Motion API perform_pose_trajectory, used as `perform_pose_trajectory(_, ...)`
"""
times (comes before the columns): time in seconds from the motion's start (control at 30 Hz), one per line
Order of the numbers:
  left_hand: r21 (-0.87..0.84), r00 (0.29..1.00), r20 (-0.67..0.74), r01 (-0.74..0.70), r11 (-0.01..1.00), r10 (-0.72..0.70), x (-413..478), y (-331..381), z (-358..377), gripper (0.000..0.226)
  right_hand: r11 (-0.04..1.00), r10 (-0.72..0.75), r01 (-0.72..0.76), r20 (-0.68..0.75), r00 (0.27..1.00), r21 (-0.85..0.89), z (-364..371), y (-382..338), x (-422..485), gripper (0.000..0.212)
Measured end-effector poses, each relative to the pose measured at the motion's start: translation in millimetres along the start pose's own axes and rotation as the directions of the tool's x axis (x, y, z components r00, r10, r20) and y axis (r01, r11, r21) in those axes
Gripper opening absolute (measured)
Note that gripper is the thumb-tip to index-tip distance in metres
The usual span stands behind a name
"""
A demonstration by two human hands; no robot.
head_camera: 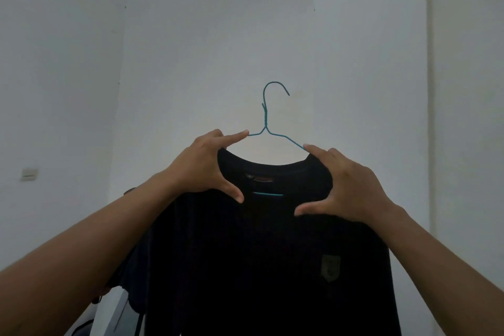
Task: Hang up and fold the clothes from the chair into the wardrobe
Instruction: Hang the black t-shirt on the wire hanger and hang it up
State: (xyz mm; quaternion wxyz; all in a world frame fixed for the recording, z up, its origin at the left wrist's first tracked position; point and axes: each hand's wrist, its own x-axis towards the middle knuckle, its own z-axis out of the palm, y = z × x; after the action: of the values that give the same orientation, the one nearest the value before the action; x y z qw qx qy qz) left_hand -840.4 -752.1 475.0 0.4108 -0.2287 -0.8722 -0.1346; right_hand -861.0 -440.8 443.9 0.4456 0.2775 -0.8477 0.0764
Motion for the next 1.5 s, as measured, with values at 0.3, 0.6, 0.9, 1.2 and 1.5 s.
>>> perform_pose_trajectory(0.3, 0.211, 0.989, 0.015, -0.149, 0.966, 0.150, -60.1, 44.0, -54.7, 0.144, 0.954, 0.105, -0.114, -0.050, 0.993, -0.276, -90.6, -75.3, -55.5, 0.114)
perform_pose_trajectory(0.6, 0.062, 0.958, -0.092, -0.268, 0.961, 0.273, -129.2, 116.8, -110.6, 0.127, 0.843, 0.209, -0.219, -0.076, 0.975, -0.492, -215.1, -178.9, -155.6, 0.109)
perform_pose_trajectory(0.9, -0.144, 0.902, -0.190, -0.416, 0.898, 0.388, -172.5, 280.7, -183.5, 0.121, 0.642, 0.311, -0.323, -0.150, 0.939, -0.695, -406.0, -248.9, -268.7, 0.104)
perform_pose_trajectory(1.2, -0.223, 0.836, -0.225, -0.544, 0.809, 0.500, -231.6, 523.8, -248.1, 0.115, 0.433, 0.445, -0.451, -0.249, 0.860, -0.781, -610.7, -280.2, -435.8, 0.099)
perform_pose_trajectory(1.5, -0.214, 0.735, -0.138, -0.677, 0.704, 0.664, -282.8, 745.1, -234.2, 0.111, 0.318, 0.657, -0.591, -0.277, 0.701, -0.742, -721.0, -230.3, -617.2, 0.097)
